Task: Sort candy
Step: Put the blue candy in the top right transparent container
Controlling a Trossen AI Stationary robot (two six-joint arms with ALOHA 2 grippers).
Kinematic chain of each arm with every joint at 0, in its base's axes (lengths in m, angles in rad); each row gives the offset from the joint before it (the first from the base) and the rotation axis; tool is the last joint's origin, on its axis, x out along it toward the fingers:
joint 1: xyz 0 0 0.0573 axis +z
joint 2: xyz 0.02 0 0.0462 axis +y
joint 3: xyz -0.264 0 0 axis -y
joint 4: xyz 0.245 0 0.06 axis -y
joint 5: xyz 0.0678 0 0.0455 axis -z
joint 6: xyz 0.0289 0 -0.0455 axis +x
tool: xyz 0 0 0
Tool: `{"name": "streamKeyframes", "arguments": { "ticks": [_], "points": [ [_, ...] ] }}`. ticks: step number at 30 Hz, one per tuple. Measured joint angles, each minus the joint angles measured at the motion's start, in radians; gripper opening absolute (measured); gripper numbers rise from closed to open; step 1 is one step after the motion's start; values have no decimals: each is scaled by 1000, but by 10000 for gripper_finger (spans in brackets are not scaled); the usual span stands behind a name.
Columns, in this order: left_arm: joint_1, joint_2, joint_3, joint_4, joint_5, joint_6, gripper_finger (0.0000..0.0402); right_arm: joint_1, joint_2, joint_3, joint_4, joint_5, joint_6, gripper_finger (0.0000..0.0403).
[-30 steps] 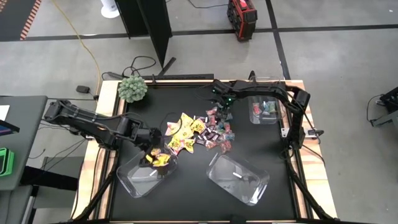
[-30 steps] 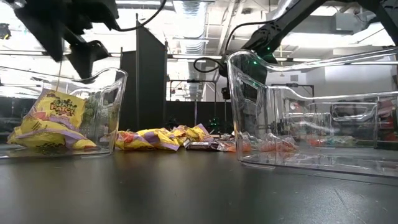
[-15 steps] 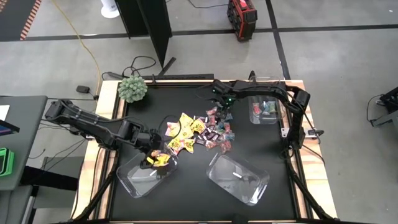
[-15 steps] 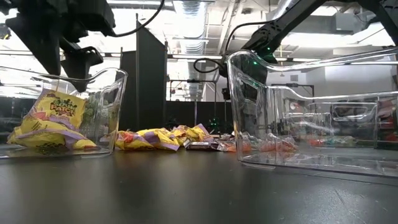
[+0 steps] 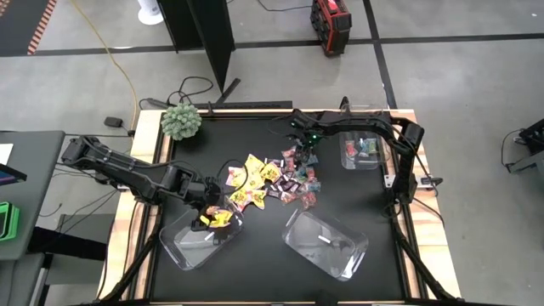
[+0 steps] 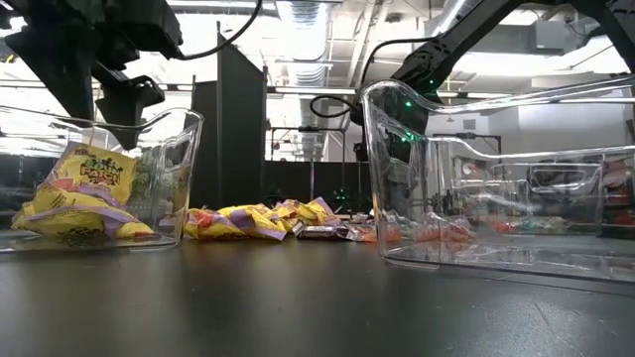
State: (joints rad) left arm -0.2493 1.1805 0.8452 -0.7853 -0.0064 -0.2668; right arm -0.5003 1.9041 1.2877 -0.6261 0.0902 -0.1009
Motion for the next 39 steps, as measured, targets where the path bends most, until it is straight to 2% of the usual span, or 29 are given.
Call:
{"name": "streamKeyframes", "arguments": {
  "ticks": [5, 9, 20, 30, 39],
  "points": [
    [0, 0, 0, 0, -3, 0, 297, -7, 0, 0, 3, 0, 0, 259],
    [0, 0, 0, 0, -7, 1, 297, -7, 0, 0, 3, 0, -1, 237],
    [0, 0, 0, 0, -38, 1, 297, -7, 0, 0, 4, 0, -4, 110],
    [0, 0, 0, 0, -38, 1, 297, -2, 0, 0, 6, 0, -5, 14],
    [0, 0, 0, 28, -43, 12, 297, 52, -6, 52, -27, 5, -30, 2]
  ]
}}
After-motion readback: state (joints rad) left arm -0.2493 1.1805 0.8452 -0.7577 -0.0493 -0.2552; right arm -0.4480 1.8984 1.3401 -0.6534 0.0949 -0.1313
